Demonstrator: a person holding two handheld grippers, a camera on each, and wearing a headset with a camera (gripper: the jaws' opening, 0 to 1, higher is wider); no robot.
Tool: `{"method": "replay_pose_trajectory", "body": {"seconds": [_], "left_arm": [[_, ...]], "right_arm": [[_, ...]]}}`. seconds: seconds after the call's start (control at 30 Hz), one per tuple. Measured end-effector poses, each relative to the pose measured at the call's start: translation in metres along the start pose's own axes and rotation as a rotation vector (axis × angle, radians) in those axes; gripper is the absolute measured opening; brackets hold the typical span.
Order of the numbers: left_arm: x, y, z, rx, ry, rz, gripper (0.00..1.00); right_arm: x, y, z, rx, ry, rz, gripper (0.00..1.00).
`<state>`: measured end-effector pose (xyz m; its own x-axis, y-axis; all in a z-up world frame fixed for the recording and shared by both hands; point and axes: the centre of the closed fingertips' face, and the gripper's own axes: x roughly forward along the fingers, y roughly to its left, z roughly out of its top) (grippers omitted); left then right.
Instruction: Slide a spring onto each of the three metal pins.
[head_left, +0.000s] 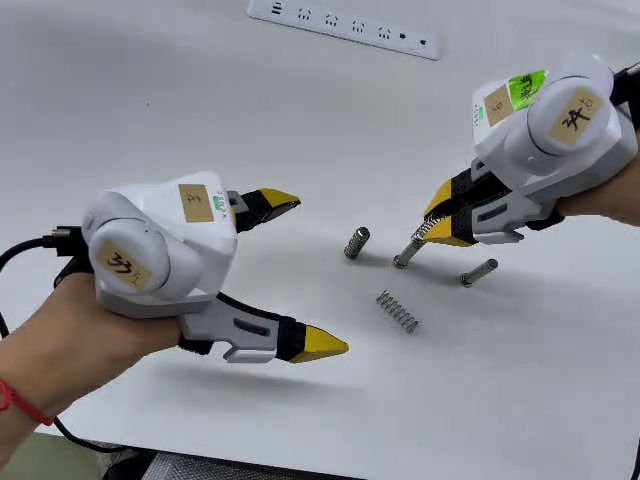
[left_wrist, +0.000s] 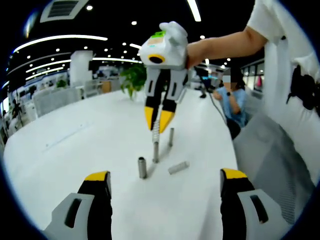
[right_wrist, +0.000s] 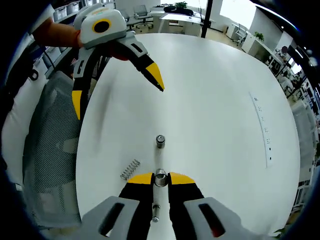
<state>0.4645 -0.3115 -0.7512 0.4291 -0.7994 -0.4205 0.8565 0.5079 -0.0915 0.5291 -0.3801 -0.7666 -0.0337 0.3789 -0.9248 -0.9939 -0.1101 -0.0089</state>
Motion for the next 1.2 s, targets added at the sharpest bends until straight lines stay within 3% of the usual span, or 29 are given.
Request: {"method": "replay_pose_trajectory", "body": {"seconds": [0.73,1.2], "left_arm": [[0.003,-0.004,-0.001,-0.012,-0.004,-0.011,0.90],[0.004,-0.005,0.000,-0.019,-0.009,-0.015,0.90]], "right_arm": [[0.015,0.002,-0.005,0.022,-0.009,0.004,0.12],[0.035,-0.001,-0.014,0.030,-0.018,-0.003,0.12]]}}
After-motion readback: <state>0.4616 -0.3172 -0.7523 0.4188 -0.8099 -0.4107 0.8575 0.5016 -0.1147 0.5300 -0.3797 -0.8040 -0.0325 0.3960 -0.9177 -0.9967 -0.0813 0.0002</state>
